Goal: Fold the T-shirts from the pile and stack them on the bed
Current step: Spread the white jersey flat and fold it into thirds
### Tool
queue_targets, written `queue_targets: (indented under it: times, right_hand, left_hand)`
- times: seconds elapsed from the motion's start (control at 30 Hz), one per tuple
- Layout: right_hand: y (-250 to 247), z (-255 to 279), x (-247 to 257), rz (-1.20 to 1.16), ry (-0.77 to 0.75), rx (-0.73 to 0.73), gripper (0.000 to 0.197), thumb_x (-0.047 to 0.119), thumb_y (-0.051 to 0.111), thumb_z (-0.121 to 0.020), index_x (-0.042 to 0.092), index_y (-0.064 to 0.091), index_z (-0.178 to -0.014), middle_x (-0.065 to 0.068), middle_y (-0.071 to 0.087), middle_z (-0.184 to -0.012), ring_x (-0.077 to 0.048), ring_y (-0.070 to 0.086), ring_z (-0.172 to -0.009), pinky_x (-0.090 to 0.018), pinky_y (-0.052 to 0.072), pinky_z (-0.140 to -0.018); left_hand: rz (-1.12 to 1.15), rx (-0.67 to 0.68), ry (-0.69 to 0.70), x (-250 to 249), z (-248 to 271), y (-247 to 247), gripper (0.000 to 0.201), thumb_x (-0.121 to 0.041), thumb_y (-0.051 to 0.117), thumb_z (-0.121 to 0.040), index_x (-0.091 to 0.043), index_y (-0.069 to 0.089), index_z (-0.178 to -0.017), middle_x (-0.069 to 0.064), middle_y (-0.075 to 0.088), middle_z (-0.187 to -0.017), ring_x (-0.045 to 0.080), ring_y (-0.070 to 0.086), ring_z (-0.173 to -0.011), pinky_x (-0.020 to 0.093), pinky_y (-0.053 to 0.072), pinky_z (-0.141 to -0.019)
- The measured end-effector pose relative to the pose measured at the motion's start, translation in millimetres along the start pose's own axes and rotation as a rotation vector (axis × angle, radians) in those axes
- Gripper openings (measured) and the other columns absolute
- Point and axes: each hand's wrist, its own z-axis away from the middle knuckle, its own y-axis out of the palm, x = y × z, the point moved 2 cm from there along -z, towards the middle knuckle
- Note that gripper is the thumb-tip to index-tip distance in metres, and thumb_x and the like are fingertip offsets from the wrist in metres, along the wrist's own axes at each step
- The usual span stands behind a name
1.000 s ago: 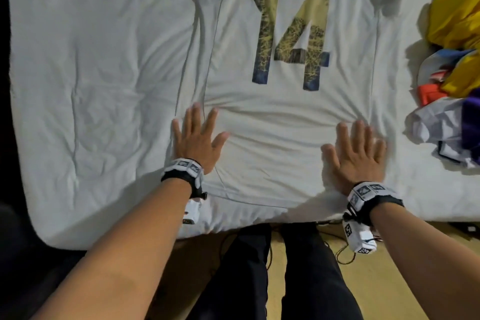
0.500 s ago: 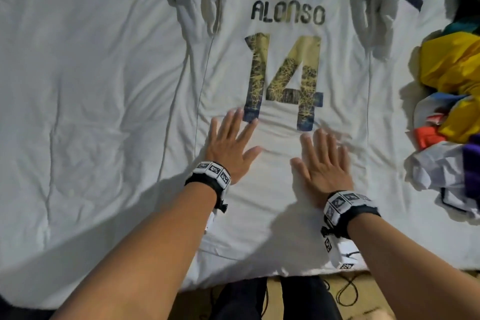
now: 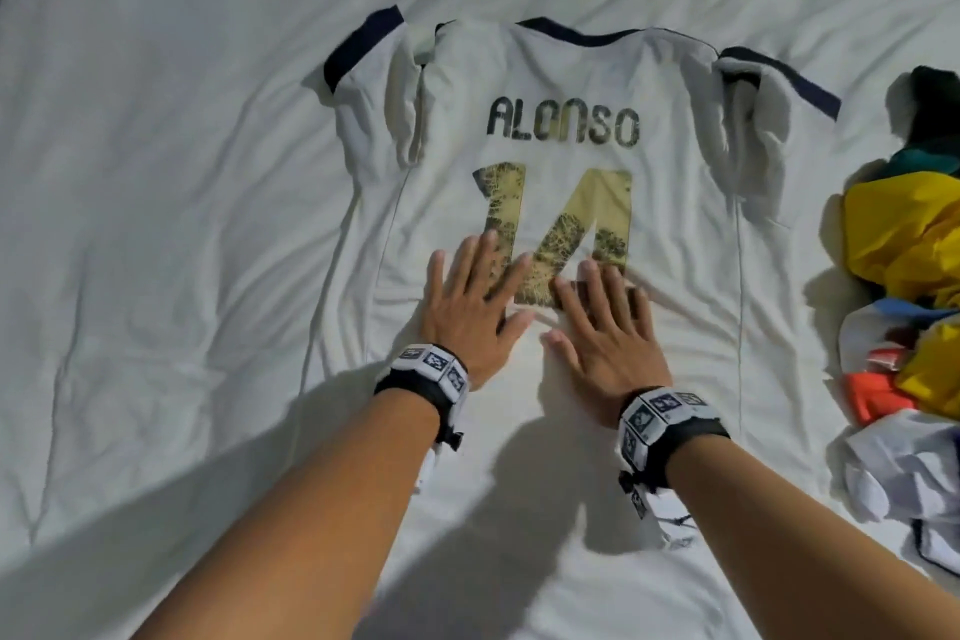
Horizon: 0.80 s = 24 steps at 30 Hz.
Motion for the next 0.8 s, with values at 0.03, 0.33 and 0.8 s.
queue_targets:
  times: [0.03, 0.33, 0.8]
  right_hand:
    - [-2, -3, -14, 0.009, 0.024, -0.001, 0.064, 0.063, 0.004, -0.103, 0.037, -0.017, -0.158, 0.002, -0.029, -0.165, -0.021, -0.029, -0.151, -0.051, -0.008, -0.125]
    - [-61, -67, -62, -0.038, 0.233, -0.119, 0.071, 0.063, 0.004, -0.102, 0.027, -0.018, -0.159, -0.012, -0.027, -0.164, -0.033, -0.025, -0.152, -0.052, -0.011, -0.124]
    - [-111, -164, -73, -0.029, 0.099, -0.126, 0.070, 0.063, 0.007, -0.103, 0.032, -0.026, -0.156, -0.008, -0.032, -0.163, -0.031, -0.028, -0.151, -0.054, -0.008, -0.124]
  left_hand:
    - [0.004, -0.016, -0.029, 13, -5, -1, 0.069, -0.067, 0.008, -0.102, -0.037, -0.016, -0.160, 0.009, -0.021, -0.168, 0.030, -0.016, -0.156, 0.062, -0.003, -0.122]
    - [0.060, -0.041, -0.009, 28, -85, -55, 0.073, -0.062, 0.013, -0.103, -0.029, -0.021, -0.159, 0.016, -0.029, -0.164, 0.035, -0.023, -0.152, 0.058, -0.012, -0.123]
    - [0.025, -0.093, 0.086, 31, -193, -83, 0.073, -0.060, 0.014, -0.104, -0.029, -0.021, -0.159, 0.015, -0.031, -0.164, 0.034, -0.024, -0.153, 0.056, -0.007, -0.125]
